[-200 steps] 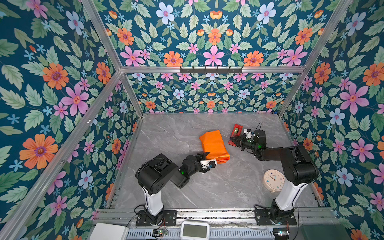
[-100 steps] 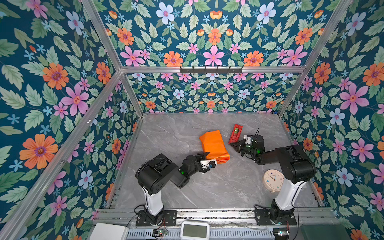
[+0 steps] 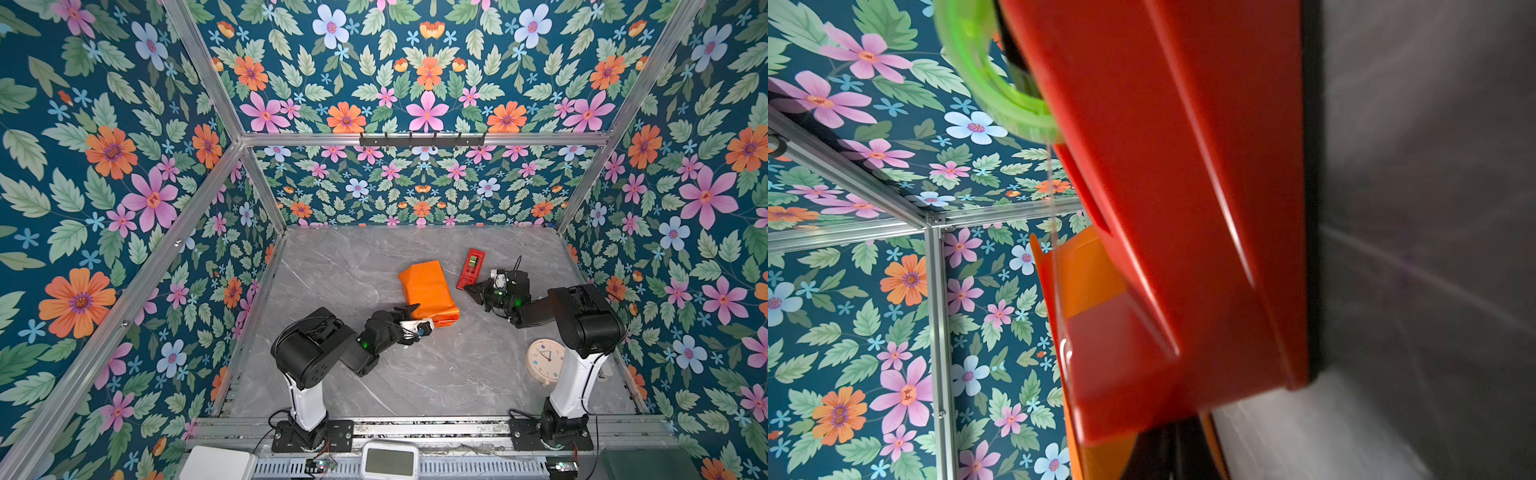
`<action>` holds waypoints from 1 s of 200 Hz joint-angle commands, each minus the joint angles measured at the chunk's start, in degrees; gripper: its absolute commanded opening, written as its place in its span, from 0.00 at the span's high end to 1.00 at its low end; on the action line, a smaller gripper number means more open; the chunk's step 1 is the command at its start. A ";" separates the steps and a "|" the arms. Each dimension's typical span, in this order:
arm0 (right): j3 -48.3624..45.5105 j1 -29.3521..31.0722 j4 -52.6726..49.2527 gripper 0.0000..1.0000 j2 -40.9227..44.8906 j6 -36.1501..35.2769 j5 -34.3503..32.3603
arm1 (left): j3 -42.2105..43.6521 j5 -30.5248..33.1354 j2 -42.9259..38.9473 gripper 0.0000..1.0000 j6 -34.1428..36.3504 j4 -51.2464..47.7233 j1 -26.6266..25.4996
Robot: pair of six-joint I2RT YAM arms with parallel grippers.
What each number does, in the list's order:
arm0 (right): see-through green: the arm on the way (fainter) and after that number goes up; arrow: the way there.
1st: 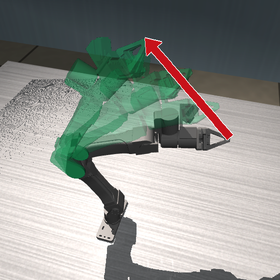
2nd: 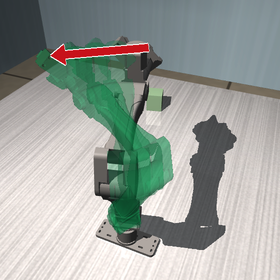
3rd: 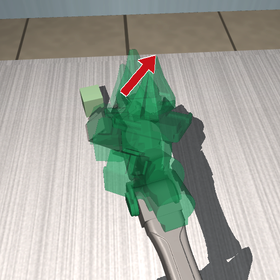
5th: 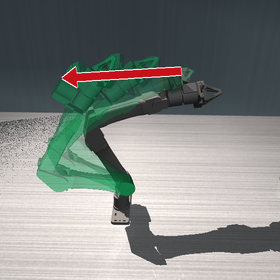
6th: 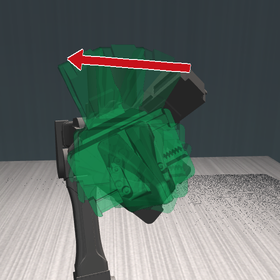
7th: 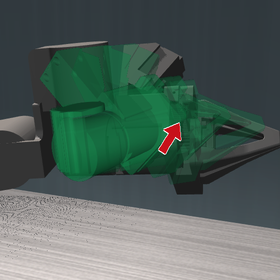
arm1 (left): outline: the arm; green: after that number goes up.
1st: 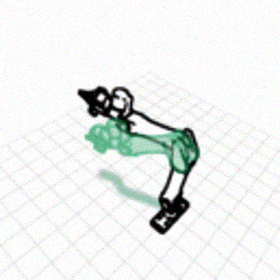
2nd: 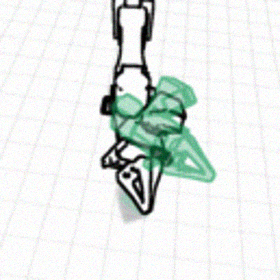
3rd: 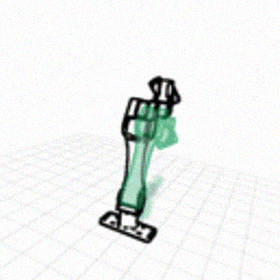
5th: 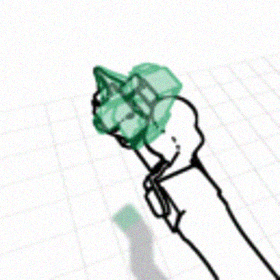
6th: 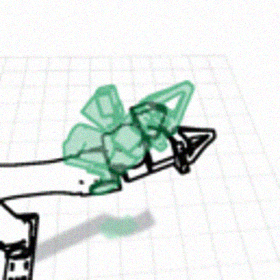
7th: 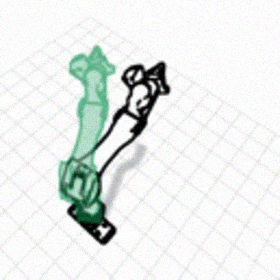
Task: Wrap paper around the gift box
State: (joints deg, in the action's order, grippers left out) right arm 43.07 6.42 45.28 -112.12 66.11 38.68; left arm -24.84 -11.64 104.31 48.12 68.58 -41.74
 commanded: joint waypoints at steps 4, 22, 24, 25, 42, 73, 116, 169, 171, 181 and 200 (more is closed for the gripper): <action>0.41 -0.72 -13.02 1.00 -0.40 -3.73 -3.13 | -0.07 0.30 0.45 0.33 -0.39 -5.12 -0.02; 0.69 -0.88 -15.75 1.00 0.20 -5.47 -3.60 | -0.05 0.39 0.45 0.33 -0.39 -5.12 -0.03; 0.76 -0.92 -16.05 1.00 0.29 -5.66 -3.61 | -0.08 0.39 0.45 0.33 -0.39 -5.12 -0.08; 0.78 -0.94 -16.16 1.00 0.35 -5.69 -3.65 | -0.10 0.39 0.45 0.33 -0.39 -5.12 -0.09; 1.18 -1.21 -18.83 1.00 1.01 -7.12 -4.04 | -0.18 0.39 0.45 0.33 -0.39 -5.12 -0.09; 1.49 -1.49 -20.20 1.00 2.36 -8.89 -2.24 | -0.15 0.39 0.45 0.33 -0.39 -5.21 -0.10; -5.20 -1.32 -23.65 1.00 14.36 -15.45 4.19 | -0.16 0.48 0.45 0.33 -0.39 -5.21 -0.06; -11.78 2.40 -40.47 1.00 38.44 -27.14 8.96 | -0.29 0.56 0.54 0.33 -0.34 -5.29 -0.10; -11.82 2.69 -40.93 1.00 39.18 -27.41 9.18 | -0.29 0.63 0.50 0.33 -0.34 -5.29 -0.10; -11.80 4.36 -42.72 1.00 42.31 -28.08 9.74 | -0.39 0.70 0.54 0.33 -0.32 -5.46 -0.14; -10.99 8.48 -45.17 1.00 44.56 -28.68 9.55 | -0.45 0.74 0.58 0.33 -0.31 -5.47 -0.19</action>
State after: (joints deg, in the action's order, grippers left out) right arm 31.46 11.51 7.18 -69.78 41.52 46.83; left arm -25.17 -11.38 104.42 48.12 68.25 -41.89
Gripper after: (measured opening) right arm 0.049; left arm 0.672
